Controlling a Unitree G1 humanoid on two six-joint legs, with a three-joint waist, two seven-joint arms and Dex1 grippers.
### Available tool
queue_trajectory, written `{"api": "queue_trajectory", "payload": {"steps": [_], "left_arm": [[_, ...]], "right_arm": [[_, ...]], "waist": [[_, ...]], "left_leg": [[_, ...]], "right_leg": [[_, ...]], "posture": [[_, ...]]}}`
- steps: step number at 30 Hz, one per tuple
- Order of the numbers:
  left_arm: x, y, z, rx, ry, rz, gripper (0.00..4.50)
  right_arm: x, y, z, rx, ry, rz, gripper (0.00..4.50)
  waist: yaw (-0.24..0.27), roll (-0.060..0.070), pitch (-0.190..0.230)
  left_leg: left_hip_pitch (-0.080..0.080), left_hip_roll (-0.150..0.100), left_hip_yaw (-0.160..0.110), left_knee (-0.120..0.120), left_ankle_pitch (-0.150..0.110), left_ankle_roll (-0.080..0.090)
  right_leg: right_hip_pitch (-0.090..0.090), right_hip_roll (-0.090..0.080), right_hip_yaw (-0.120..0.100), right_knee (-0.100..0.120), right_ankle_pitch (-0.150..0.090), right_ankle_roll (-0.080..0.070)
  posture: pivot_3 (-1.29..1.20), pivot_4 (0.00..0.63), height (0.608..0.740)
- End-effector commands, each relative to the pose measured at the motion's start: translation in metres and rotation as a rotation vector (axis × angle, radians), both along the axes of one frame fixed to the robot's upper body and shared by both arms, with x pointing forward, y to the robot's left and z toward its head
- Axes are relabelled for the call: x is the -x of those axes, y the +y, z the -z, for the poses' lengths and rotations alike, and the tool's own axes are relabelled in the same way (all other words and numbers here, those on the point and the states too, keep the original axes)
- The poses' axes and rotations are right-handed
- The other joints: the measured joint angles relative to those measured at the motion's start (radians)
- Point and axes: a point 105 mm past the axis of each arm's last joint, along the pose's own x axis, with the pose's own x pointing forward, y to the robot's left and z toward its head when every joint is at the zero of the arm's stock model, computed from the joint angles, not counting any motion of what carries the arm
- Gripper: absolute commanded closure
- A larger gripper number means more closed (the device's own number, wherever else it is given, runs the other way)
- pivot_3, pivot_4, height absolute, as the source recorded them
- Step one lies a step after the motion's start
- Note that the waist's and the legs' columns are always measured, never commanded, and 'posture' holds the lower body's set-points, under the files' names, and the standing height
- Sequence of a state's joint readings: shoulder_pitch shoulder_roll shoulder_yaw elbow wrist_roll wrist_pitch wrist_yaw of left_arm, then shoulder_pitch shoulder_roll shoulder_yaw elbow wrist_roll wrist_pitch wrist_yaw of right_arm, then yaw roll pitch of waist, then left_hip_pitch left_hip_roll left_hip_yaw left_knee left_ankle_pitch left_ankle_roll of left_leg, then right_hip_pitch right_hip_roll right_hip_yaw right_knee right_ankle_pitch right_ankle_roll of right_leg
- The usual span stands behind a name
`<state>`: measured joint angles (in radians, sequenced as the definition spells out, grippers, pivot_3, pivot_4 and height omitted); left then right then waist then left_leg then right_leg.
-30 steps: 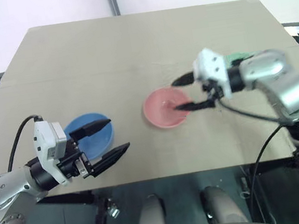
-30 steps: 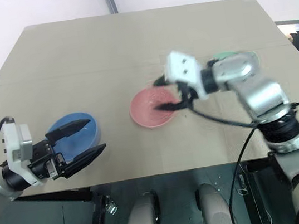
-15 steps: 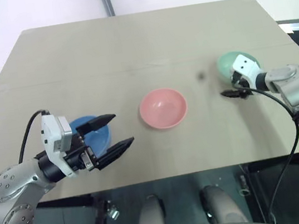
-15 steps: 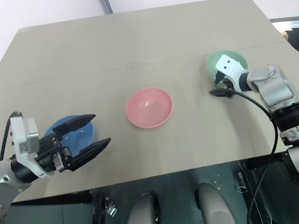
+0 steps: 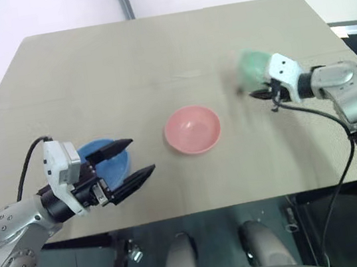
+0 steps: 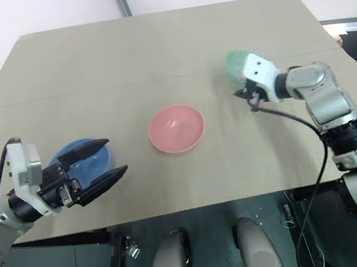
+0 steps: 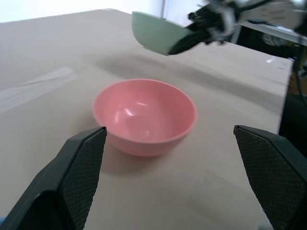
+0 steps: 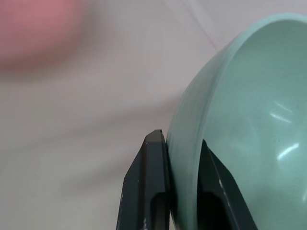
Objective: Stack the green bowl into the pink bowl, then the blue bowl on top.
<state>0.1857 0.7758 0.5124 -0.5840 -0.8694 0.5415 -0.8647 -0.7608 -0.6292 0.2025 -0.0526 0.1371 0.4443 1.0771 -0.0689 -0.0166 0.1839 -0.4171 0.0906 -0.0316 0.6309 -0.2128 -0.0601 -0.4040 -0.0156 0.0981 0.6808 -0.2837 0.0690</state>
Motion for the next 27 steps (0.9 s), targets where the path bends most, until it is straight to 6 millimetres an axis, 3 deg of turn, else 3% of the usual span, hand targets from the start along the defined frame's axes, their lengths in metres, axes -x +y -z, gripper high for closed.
{"api": "queue_trajectory", "payload": {"steps": [1,5,9,10,12,13,15,20,23,27], "left_arm": [[-0.002,0.019,-0.003,0.027,0.0,-0.106,0.0],[-0.001,0.035,0.004,0.0,0.044,-0.202,0.0],[0.002,0.049,0.006,-0.05,0.079,-0.298,0.0],[0.003,0.051,0.007,-0.067,0.081,-0.321,0.0],[0.005,0.054,0.006,-0.096,0.071,-0.368,0.0],[0.006,0.056,0.007,-0.133,0.062,-0.409,0.0],[0.008,0.063,0.012,-0.247,0.06,-0.508,0.0],[0.022,0.058,0.013,-0.405,0.096,-0.487,0.0],[0.03,0.045,0.009,-0.675,0.147,-0.3,0.0],[0.027,0.032,0.0,-0.899,0.143,-0.144,0.0]], "right_arm": [[0.04,0.037,-0.006,-0.014,-0.012,-0.192,4.39],[0.06,0.062,0.007,0.006,0.009,-0.284,4.39],[0.06,0.071,0.019,0.047,0.025,-0.313,4.39],[0.056,0.073,0.021,0.043,0.027,-0.297,3.57],[0.048,0.074,0.019,0.052,-0.019,-0.27,2.98],[0.045,0.074,0.016,0.045,-0.043,-0.255,2.28],[0.046,0.073,0.011,0.04,-0.056,-0.26,1.28],[0.068,0.068,-0.011,-0.039,-0.045,-0.343,1.28],[0.084,0.057,-0.026,-0.101,-0.022,-0.378,1.28],[0.085,0.042,-0.03,-0.114,0.01,-0.332,1.28]], "waist": [[0.003,0.0,0.0],[0.013,-0.002,-0.001],[0.024,-0.003,-0.002],[0.026,-0.003,-0.002],[0.025,-0.003,-0.002],[0.025,-0.003,-0.002],[0.026,-0.003,-0.002],[0.028,-0.003,-0.002],[0.033,-0.005,-0.001],[0.029,-0.004,0.0]], "left_leg": [[0.0,0.0,0.0,0.0,0.0,0.0],[-0.001,0.0,0.0,0.001,0.0,0.0],[-0.001,0.0,0.0,0.003,0.0,0.0],[0.0,0.0,0.0,0.003,0.0,0.0],[0.0,0.0,0.0,0.003,0.0,0.0],[0.0,0.0,0.0,0.003,0.0,0.0],[0.0,0.0,0.0,0.003,0.0,0.0],[-0.001,0.0,0.0,0.001,0.0,0.0],[-0.001,0.0,-0.002,0.001,0.0,0.0],[0.001,-0.001,0.0,0.003,0.0,0.0]], "right_leg": [[0.0,0.0,0.0,0.0,0.0,0.0],[0.0,-0.001,-0.001,-0.001,0.0,0.0],[0.0,-0.001,-0.001,0.0,0.0,0.0],[0.0,-0.001,-0.001,0.0,0.0,0.0],[0.0,0.0,-0.001,0.001,0.0,0.0],[0.0,0.0,-0.001,0.001,0.0,0.0],[0.0,-0.001,-0.001,0.0,0.0,0.0],[0.0,-0.001,-0.001,-0.001,0.0,-0.001],[0.0,0.0,-0.003,-0.001,0.0,-0.001],[0.002,-0.002,-0.002,-0.002,-0.002,-0.004]], "posture": [[0.0,0.15,0.74],[0.0,0.15,0.74],[0.0,0.15,0.74],[0.0,0.15,0.74],[0.0,0.15,0.74],[0.0,0.15,0.74],[0.0,0.15,0.74],[0.0,0.15,0.74],[0.0,0.15,0.74],[0.0,0.15,0.74]]}}
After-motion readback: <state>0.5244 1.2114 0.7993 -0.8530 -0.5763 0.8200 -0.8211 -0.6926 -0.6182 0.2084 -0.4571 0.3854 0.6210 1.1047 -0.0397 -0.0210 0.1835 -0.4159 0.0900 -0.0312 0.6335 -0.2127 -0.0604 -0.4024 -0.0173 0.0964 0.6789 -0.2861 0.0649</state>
